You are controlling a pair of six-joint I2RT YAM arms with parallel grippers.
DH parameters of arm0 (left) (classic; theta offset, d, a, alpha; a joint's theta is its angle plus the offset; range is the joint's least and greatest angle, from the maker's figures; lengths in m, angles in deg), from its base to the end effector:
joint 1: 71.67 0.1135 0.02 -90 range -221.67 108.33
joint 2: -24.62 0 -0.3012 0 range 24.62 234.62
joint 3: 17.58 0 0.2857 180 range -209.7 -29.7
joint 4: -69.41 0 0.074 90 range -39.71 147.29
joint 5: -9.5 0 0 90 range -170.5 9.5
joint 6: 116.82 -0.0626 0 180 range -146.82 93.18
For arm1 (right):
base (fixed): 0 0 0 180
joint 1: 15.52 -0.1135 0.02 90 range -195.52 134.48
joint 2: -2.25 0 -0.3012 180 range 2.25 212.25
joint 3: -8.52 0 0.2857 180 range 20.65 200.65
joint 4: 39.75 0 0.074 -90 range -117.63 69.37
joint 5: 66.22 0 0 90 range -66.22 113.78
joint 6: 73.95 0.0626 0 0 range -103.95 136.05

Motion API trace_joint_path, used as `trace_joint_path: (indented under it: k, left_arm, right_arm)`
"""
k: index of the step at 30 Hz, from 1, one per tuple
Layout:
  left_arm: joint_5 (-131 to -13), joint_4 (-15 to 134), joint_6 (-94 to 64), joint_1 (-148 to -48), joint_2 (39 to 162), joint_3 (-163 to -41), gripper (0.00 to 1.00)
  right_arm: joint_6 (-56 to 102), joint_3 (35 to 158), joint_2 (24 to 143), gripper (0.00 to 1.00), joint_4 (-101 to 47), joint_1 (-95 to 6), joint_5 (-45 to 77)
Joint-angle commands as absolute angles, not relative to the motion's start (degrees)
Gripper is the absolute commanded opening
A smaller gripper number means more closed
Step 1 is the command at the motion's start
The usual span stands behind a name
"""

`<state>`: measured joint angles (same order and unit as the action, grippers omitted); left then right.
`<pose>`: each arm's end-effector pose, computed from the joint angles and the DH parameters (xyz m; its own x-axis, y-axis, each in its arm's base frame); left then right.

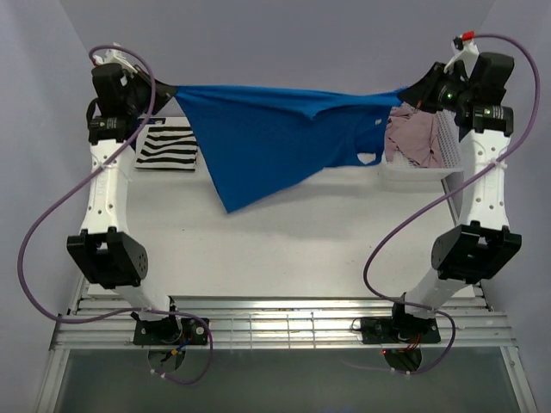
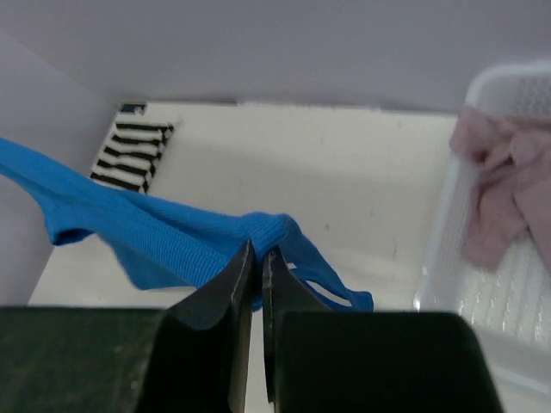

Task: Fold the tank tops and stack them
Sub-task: Flatten the tank top out

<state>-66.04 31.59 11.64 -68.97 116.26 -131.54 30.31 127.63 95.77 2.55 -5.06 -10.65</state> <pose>0.4229 0.0043 0.4871 -0.3301 -0.6185 -0.7131 -0.0135 0.7584 -0.6516 0.4160 -0.0408 0.5014 -0.3683 0.2746 -0.8882 -0.3013 0.8685 0.3935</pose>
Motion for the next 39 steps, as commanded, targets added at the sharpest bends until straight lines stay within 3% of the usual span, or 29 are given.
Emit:
trace_joint_path:
  k: [1, 3, 5, 15, 17, 18, 19, 21, 22, 24, 26, 27, 31, 39]
  left_arm:
    - [-54.1, 35.4, 13.7, -63.3, 118.7, -143.8, 0.00]
    - [-53.3, 34.7, 13.5, -62.0, 118.6, -144.9, 0.00]
    - [-53.1, 34.1, 13.2, -61.5, 115.3, -141.2, 0.00]
    - [-55.4, 36.0, 17.1, -61.4, 89.2, -87.7, 0.00]
    - [-57.1, 34.8, 17.5, -61.4, 86.9, -78.9, 0.31]
    - [-58.5, 33.4, 17.0, -61.4, 85.7, -77.5, 0.37]
    - [-59.5, 29.6, 16.3, -61.4, 85.5, -76.6, 0.62]
    - [-63.1, 26.0, 14.2, -61.3, 85.5, -77.1, 0.97]
    - [-64.1, 23.2, 13.8, -61.4, 85.5, -77.8, 0.98]
    - [-65.5, 21.3, 12.9, -61.3, 85.3, -80.5, 0.98]
    - [-65.8, 20.0, 12.9, -61.4, 84.0, -82.3, 0.98]
    - [-66.1, 20.1, 13.0, -61.3, 83.5, -82.8, 0.98]
    - [-64.5, 22.5, 13.3, -61.3, 84.2, -84.0, 0.98]
    - [-58.3, 32.5, 15.5, -65.0, 93.2, -81.8, 0.98]
  right_arm:
    - [29.1, 145.6, 100.4, 0.08, 4.4, -5.1, -14.0]
    - [29.2, 147.1, 101.1, 0.08, 4.9, -5.1, -15.6]
    - [29.1, 140.7, 98.9, 0.08, 2.8, -5.1, -16.6]
    - [23.9, 93.4, 83.6, 0.09, -6.2, -5.5, -13.8]
    - [23.8, 88.8, 83.3, 0.21, -6.2, -5.5, -11.6]
    - [23.7, 85.3, 83.4, 0.33, -6.2, -5.6, -9.0]
    - [23.2, 84.3, 84.2, 0.62, -5.7, -5.5, -7.8]
    - [21.9, 85.9, 85.8, 0.73, -2.2, -5.5, -3.9]
    - [21.7, 86.9, 87.1, 0.82, 0.8, -5.6, -3.1]
    - [21.2, 87.9, 86.9, 0.84, 1.7, -5.9, -2.8]
    - [22.0, 87.4, 84.8, 0.99, 0.5, -7.0, -2.4]
    - [22.2, 87.3, 84.0, 0.90, 0.1, -7.6, -1.6]
    - [22.6, 87.7, 82.8, 0.90, 0.5, -12.3, 1.9]
    - [25.3, 86.0, 88.0, 0.90, -3.1, -33.8, 11.0]
